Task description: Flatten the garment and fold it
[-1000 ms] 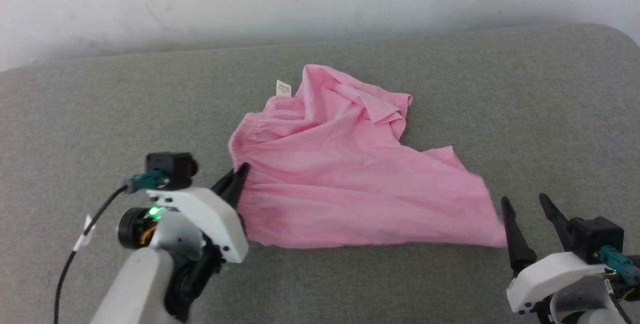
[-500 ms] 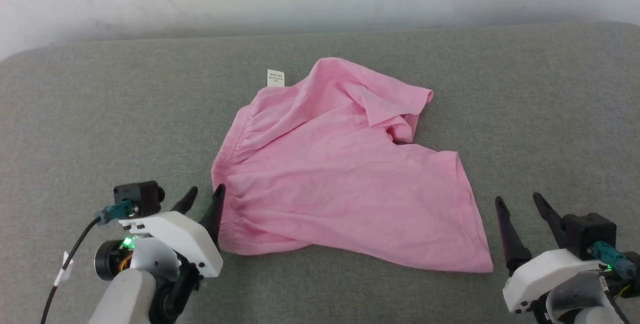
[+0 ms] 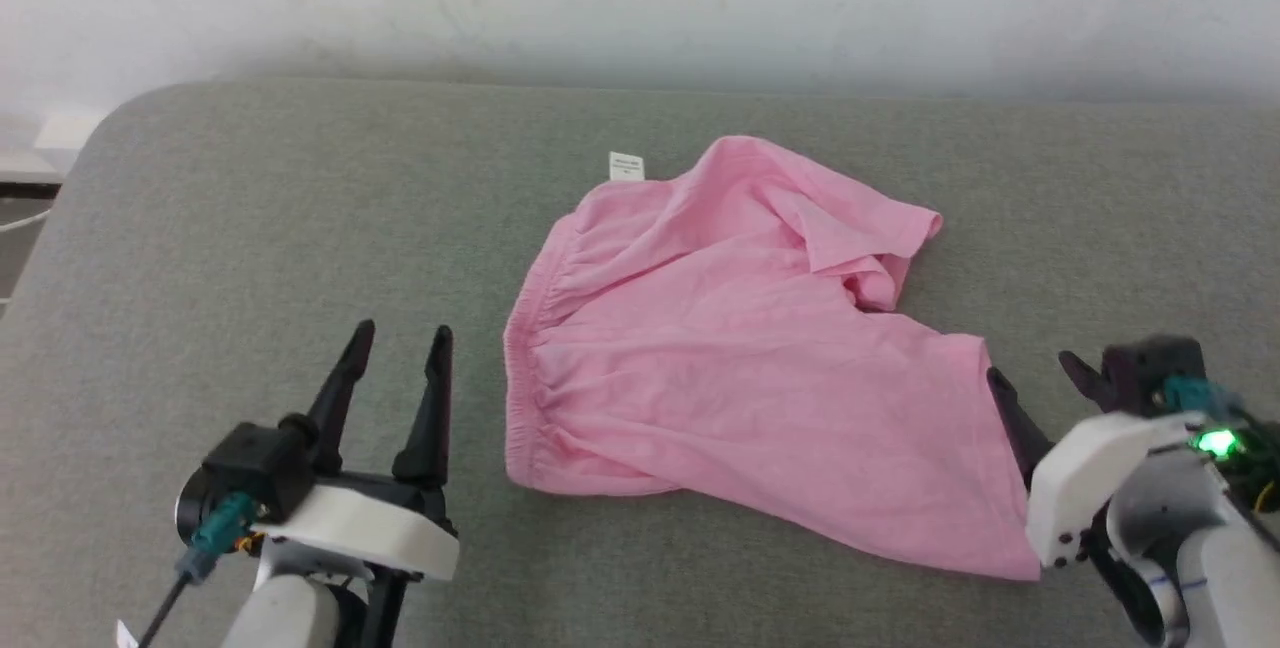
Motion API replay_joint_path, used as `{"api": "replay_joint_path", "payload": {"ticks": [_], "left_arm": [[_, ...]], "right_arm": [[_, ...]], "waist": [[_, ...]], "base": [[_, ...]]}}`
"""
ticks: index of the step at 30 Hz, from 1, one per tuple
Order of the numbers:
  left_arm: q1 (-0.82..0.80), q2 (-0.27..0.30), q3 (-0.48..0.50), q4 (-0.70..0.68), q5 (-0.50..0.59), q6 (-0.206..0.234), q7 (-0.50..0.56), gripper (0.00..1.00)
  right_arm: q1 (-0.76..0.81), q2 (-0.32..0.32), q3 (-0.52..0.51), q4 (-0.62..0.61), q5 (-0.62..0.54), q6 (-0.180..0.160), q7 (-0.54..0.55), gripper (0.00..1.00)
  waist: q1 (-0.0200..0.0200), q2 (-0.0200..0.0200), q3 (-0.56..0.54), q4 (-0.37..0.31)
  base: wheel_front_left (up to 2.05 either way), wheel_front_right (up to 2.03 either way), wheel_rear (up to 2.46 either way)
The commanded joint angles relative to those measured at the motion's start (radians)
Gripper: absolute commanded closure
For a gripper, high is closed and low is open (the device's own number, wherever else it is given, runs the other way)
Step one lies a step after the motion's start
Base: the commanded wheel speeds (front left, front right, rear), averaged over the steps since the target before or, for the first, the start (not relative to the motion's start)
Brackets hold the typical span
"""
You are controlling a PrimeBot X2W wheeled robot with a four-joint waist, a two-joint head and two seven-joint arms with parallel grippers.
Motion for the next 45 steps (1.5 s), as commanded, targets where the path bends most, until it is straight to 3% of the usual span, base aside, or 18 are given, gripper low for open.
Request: {"api": "replay_joint_path", "payload": {"ticks": [1, 8, 18, 20, 26, 33, 37, 41, 42, 43, 45], "left_arm": [[0.020, -0.023, 0.011, -0.035, 0.027, -0.007, -0.005, 0.00], [0.073, -0.097, 0.033, -0.073, 0.093, -0.046, -0.006, 0.00], [0.046, -0.147, 0.050, -0.066, 0.123, -0.079, -0.006, 0.00], [0.047, -0.152, 0.053, -0.062, 0.125, -0.082, -0.006, 0.00], [0.060, -0.156, 0.061, -0.045, 0.131, -0.085, -0.006, 0.00], [0.050, -0.157, 0.029, -0.049, 0.124, -0.086, -0.006, 0.00], [0.039, -0.151, 0.012, -0.051, 0.117, -0.086, -0.006, 0.00], [0.030, -0.144, 0.007, -0.049, 0.110, -0.086, -0.006, 0.00], [0.028, -0.144, 0.006, -0.048, 0.108, -0.086, -0.006, 0.00], [0.025, -0.144, 0.006, -0.046, 0.107, -0.086, -0.006, 0.00], [0.018, -0.145, 0.005, -0.043, 0.105, -0.086, -0.006, 0.00]], "right_arm": [[-0.039, -0.022, 0.014, 0.021, 0.009, -0.002, 0.047, 0.00], [-0.163, -0.085, 0.043, 0.160, 0.057, -0.002, 0.248, 0.00], [-0.265, -0.162, 0.116, 0.356, 0.061, -0.002, 0.311, 0.01], [-0.261, -0.167, 0.128, 0.379, 0.057, -0.002, 0.303, 1.00], [-0.261, -0.171, 0.102, 0.367, 0.038, -0.002, 0.219, 1.00], [-0.325, -0.234, 0.049, 0.348, 0.008, -0.002, 0.230, 1.00], [-0.387, -0.264, 0.053, 0.375, -0.009, -0.002, 0.235, 1.00], [-0.455, -0.288, 0.073, 0.447, -0.050, -0.002, 0.172, 1.00], [-0.465, -0.291, 0.086, 0.473, -0.064, -0.002, 0.153, 0.69], [-0.472, -0.288, 0.095, 0.498, -0.073, -0.002, 0.136, 0.00], [-0.484, -0.277, 0.094, 0.545, -0.083, -0.002, 0.096, 0.00]], "waist": [[0.0000, 0.0000, 0.006, 0.043], [0.0000, 0.0000, 0.033, 0.114], [0.0000, 0.0000, 0.079, 0.197], [0.0000, 0.0000, 0.078, 0.199], [0.0000, 0.0000, 0.056, 0.173], [0.0000, 0.0000, 0.064, 0.161], [0.0000, 0.0000, 0.083, 0.168], [0.0000, 0.0000, 0.098, 0.174], [0.0000, 0.0000, 0.100, 0.174], [0.0000, 0.0000, 0.101, 0.174], [0.0000, 0.0000, 0.099, 0.173]], "base": [[0.00, 0.00, 0.00], [0.00, 0.00, 0.00], [0.00, 0.00, 0.00], [0.00, 0.00, 0.00], [0.00, 0.00, 0.00], [0.00, 0.00, 0.00], [0.00, 0.00, 0.00], [0.00, 0.00, 0.00], [0.00, 0.00, 0.00], [0.00, 0.00, 0.00], [0.00, 0.00, 0.00]]}}
